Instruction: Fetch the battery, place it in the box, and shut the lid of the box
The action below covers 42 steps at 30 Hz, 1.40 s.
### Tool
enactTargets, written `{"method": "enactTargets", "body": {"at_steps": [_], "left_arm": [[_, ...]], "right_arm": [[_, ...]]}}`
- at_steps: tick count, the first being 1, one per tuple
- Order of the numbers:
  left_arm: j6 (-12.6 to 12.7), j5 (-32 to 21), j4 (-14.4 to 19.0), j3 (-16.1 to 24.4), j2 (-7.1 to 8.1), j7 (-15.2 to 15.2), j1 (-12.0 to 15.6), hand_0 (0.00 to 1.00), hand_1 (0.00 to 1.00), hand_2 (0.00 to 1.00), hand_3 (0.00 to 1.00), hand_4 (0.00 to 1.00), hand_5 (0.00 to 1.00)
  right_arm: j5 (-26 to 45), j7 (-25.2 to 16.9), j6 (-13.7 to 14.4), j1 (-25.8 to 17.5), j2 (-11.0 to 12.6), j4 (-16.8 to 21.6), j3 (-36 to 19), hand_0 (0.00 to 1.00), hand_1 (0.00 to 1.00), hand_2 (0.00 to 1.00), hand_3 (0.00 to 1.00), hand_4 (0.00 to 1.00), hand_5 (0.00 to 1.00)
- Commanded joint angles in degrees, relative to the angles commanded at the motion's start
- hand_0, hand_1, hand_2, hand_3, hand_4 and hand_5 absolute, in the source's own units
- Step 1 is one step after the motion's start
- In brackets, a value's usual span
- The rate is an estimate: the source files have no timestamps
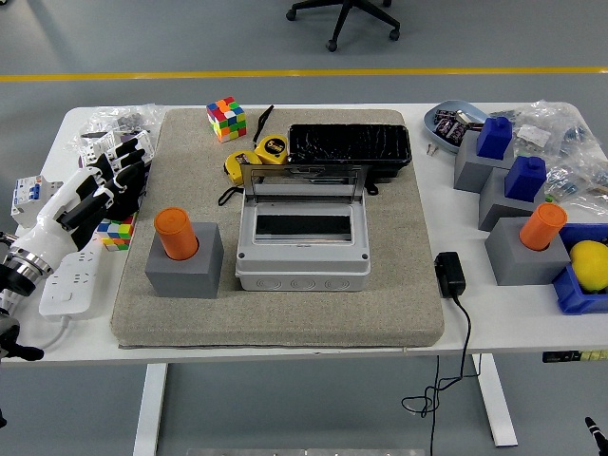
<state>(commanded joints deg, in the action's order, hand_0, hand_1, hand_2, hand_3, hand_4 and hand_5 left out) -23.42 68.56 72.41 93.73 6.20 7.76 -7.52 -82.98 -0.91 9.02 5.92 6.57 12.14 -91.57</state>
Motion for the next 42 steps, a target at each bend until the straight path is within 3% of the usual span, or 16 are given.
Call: {"method": "enactTargets", "body": {"at_steps": [7,17,21,27,34,42], "left_arm": [[2.9,-7.3,-0.8,-2.0,-0.6,2.6,-0.1,0.998,0.998,0.998,0.998,0.998,0.435],[2.5,-8.6,1.0,-4.8,-0.81,3.0,0.9,0.998,0.998,0.998,0.998,0.998,0.444],[2.5,-6.6,0.8,-5.5,-1.29,2.4,1.0,0.998,0.998,0.998,0.998,0.998,0.457],[1.6,-4.7,-0.1,-7.6,0.07,1.4,1.1,0.998,0.998,0.998,0.998,0.998,0.463],[0.8,-3.6,-2.0,-7.4,-0.06,1.3,1.1,0.998,0.998,0.998,0.998,0.998,0.464],[0.0,-3.0,-2.0,-7.2,-0.19,1.0,1.8,0.998,0.998,0.998,0.998,0.998,0.465]], "right_arm": [[0.1,0.0,-0.1,0.0,-0.1,0.0,0.1,0.897,0.886,0.833,0.846,0.998,0.998],[0.3,0.1,-0.1,0.0,-0.1,0.0,0.3,0.897,0.886,0.834,0.846,0.998,0.998],[0.6,0.1,-0.1,0.2,-0.2,0.1,0.5,0.897,0.883,0.833,0.845,0.998,0.998],[0.5,0.1,-0.1,0.2,-0.2,0.0,0.2,0.897,0.882,0.829,0.843,0.998,0.998],[0.8,0.1,-0.1,0.0,-0.2,0.0,0.7,0.896,0.882,0.829,0.844,0.998,0.998],[0.9,0.2,-0.1,-0.3,0.0,-0.1,1.1,0.894,0.879,0.826,0.842,0.998,0.998]]}}
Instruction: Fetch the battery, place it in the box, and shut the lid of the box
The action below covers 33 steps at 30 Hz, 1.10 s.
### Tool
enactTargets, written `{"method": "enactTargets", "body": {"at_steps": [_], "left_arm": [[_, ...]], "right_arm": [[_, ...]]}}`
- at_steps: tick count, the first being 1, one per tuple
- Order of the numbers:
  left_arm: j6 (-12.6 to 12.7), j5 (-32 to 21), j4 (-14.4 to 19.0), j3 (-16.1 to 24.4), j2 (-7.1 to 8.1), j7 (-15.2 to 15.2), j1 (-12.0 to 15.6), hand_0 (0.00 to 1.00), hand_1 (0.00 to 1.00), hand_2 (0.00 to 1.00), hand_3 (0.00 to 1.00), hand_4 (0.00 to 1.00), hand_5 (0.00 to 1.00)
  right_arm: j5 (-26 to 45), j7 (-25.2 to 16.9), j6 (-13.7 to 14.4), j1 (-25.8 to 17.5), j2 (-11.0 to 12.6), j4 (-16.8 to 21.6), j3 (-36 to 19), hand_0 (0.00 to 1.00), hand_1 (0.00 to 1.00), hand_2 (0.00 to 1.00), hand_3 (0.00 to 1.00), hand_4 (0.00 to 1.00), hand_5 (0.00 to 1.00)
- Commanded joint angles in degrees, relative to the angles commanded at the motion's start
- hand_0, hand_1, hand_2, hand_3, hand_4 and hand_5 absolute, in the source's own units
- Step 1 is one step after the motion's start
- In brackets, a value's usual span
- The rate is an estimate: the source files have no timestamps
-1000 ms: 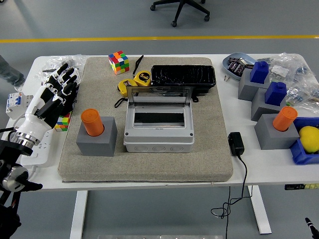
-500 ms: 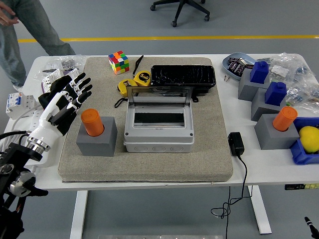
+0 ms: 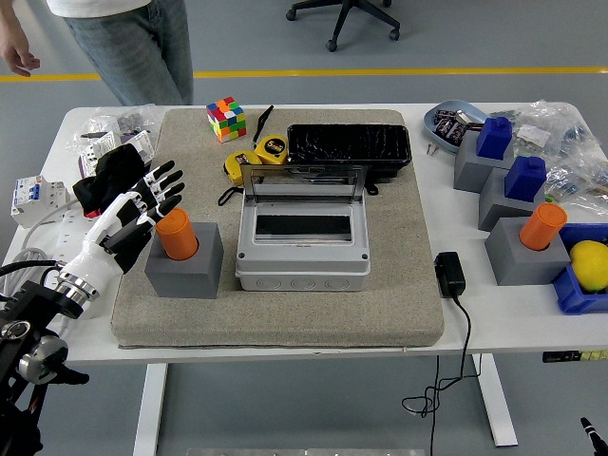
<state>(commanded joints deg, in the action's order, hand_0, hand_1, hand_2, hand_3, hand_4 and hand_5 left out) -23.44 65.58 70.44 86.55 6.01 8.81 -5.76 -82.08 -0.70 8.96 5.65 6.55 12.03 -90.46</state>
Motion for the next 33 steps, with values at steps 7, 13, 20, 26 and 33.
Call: {"method": "enactTargets", "body": {"at_steps": [7,13,20,26,33], "left_arm": [[0.8,2.0,0.9,0.3,0.21,0.1,0.5,0.998,0.998,0.998,0.998,0.998,0.391],[2.1,3.5,1.6,0.4,0.13,0.1,0.4,0.998,0.998,0.998,0.998,0.998,0.33],[2.6,4.6,2.0,0.8,-0.35,0.3,1.0,0.998,0.998,0.998,0.998,0.998,0.263],[2.9,5.2,2.4,1.1,-1.29,0.7,1.7,0.998,0.998,0.998,0.998,0.998,0.252],[3.7,5.0,2.3,-0.5,-1.32,0.9,1.8,0.998,0.998,0.998,0.998,0.998,0.25]], "right_arm": [[0.5,0.0,0.1,-0.1,0.1,0.0,0.6,0.893,0.879,0.826,0.842,0.998,0.998],[0.7,0.1,0.0,0.0,0.0,0.1,0.7,0.892,0.878,0.823,0.84,0.998,0.998],[0.7,0.1,0.0,-0.1,0.0,0.0,0.3,0.89,0.876,0.823,0.84,0.998,0.998],[0.9,0.2,0.1,-0.3,-0.1,0.2,0.3,0.89,0.875,0.822,0.84,0.998,0.998],[1.3,0.5,0.2,-0.2,0.0,0.2,0.6,0.888,0.872,0.821,0.84,0.998,0.998]]}}
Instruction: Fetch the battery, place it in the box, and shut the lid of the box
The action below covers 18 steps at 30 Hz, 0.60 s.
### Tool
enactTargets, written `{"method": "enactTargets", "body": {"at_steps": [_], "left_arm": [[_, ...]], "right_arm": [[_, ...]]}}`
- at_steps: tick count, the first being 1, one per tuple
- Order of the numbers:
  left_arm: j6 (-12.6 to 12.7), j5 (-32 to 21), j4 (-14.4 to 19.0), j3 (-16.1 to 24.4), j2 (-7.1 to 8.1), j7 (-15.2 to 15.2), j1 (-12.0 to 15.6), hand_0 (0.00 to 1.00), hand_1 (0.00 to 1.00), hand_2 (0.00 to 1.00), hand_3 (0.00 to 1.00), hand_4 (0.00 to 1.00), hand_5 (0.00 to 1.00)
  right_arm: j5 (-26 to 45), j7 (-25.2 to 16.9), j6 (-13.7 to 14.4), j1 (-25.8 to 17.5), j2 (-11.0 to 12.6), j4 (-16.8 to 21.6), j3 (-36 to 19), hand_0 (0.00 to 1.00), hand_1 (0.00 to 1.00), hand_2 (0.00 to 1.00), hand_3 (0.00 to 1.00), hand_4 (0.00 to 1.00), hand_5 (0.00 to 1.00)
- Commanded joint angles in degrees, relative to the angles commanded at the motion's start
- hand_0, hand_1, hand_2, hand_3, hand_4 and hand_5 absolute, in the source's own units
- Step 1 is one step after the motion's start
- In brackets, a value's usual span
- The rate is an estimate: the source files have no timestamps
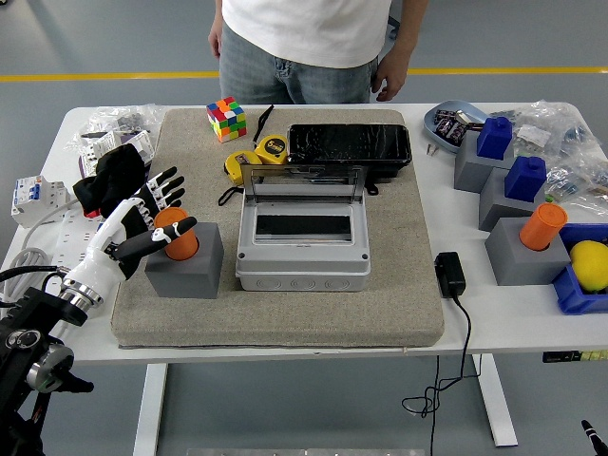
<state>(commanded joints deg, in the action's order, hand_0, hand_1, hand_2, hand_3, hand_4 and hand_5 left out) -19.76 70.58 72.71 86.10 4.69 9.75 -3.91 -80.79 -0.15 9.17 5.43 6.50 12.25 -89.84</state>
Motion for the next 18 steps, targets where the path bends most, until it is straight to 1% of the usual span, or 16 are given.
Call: {"method": "enactTargets", "body": {"at_steps": [2,3,8,9,14,15,18], "left_arm": [[0.8,-0.3,-0.2,-0.1,-0.2,0.3,0.0,0.998,0.998,0.998,0.998,0.998,0.25],[1.4,-0.7,-0.2,-0.2,-0.3,0.6,0.2,0.956,0.947,0.965,0.948,0.998,0.176],[2.4,-1.1,-0.2,-1.1,-0.46,0.8,0.4,0.956,0.947,0.965,0.948,0.998,0.176],[2.5,-1.0,-0.3,-1.1,-0.49,0.8,0.4,0.939,0.934,0.934,0.922,0.998,0.065],[3.3,-0.2,-0.3,-1.5,-0.66,0.9,0.5,0.939,0.934,0.934,0.922,0.998,0.065],[3.4,0.0,-0.2,-1.5,-0.67,0.9,0.5,0.938,0.929,0.918,0.901,0.998,0.059],[3.7,0.5,-0.1,-1.6,-0.66,1.0,0.4,0.938,0.929,0.918,0.901,0.998,0.059]], "right_arm": [[0.1,0.1,0.0,0.0,0.0,0.0,0.2,0.888,0.872,0.821,0.84,0.998,0.998],[0.2,0.3,0.1,-0.1,-0.1,0.1,0.4,0.887,0.871,0.821,0.835,0.998,0.998],[0.3,0.6,0.1,-0.2,-0.1,0.0,0.4,0.887,0.871,0.821,0.835,0.998,0.998],[0.3,0.7,0.1,-0.2,-0.1,0.0,0.4,0.887,0.871,0.821,0.836,0.998,0.998],[0.5,0.7,0.1,-0.1,-0.1,0.1,0.6,0.887,0.871,0.821,0.836,0.998,0.998],[0.6,0.6,0.1,-0.1,-0.1,0.1,0.6,0.885,0.869,0.817,0.833,0.998,0.998],[0.6,0.6,0.1,-0.1,-0.1,0.1,0.7,0.885,0.869,0.817,0.833,0.998,0.998]]}}
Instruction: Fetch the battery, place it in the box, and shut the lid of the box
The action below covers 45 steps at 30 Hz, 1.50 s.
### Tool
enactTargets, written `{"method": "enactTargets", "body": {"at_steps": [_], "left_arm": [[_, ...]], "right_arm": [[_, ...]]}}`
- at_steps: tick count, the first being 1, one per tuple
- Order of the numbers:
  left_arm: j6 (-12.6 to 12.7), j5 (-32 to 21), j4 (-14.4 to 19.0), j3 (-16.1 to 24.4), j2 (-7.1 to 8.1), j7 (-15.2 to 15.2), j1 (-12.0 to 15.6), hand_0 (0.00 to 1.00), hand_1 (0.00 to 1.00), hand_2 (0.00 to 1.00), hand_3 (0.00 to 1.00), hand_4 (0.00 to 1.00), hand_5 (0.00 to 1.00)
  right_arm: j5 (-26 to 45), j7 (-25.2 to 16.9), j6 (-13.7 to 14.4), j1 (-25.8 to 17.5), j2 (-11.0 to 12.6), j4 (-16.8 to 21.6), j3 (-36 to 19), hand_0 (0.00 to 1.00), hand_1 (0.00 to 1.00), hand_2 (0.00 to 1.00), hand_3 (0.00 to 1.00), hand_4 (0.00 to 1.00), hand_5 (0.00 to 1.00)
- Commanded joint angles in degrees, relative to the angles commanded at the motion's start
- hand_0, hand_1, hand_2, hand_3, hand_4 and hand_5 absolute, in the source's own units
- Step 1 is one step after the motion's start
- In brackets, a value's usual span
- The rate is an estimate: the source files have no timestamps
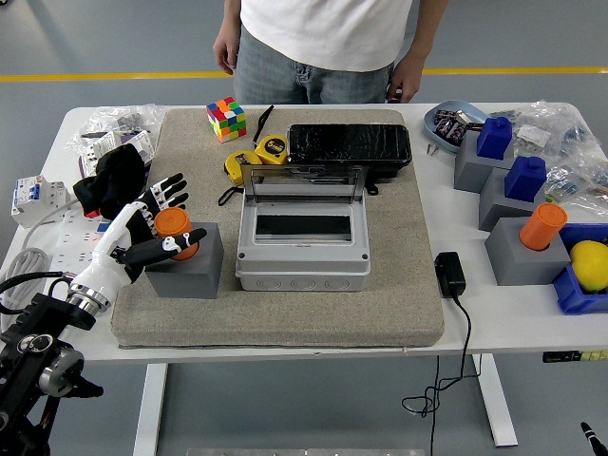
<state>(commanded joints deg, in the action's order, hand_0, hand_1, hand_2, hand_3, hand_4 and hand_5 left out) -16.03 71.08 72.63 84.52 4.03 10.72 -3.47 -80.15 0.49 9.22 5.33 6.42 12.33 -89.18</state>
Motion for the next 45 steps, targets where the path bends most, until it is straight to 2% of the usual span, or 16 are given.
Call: {"method": "enactTargets", "body": {"at_steps": [8,9,20,44,45], "left_arm": [[1.2,0.4,0.1,0.0,0.02,0.1,0.0,0.925,0.915,0.889,0.871,0.998,0.046],[1.3,0.4,0.2,0.0,-0.01,0.1,0.0,0.874,0.865,0.831,0.815,0.998,0.024],[3.6,-1.3,-0.3,-1.1,-0.39,1.1,-0.4,0.858,0.853,0.805,0.799,0.998,0.008],[4.4,-2.7,-0.9,-3.9,-0.52,1.4,-1.0,0.822,0.826,0.77,0.766,0.998,0.002],[4.4,-2.8,-0.9,-4.0,-0.49,1.3,-1.0,0.754,0.78,0.685,0.687,0.998,0.002]], "right_arm": [[0.1,0.0,0.0,0.0,0.1,0.0,0.0,0.882,0.866,0.816,0.833,0.998,0.998],[0.1,0.0,0.0,0.0,0.1,0.0,0.0,0.88,0.865,0.815,0.832,0.998,0.998],[0.2,-0.1,-0.1,0.0,0.1,0.0,-0.1,0.878,0.862,0.813,0.831,0.998,0.998],[0.1,-0.1,-0.1,0.5,0.1,-0.1,-0.6,0.878,0.858,0.81,0.829,0.998,0.998],[0.1,-0.1,-0.1,0.5,0.1,-0.1,-0.6,0.878,0.858,0.809,0.828,0.998,0.998]]}}
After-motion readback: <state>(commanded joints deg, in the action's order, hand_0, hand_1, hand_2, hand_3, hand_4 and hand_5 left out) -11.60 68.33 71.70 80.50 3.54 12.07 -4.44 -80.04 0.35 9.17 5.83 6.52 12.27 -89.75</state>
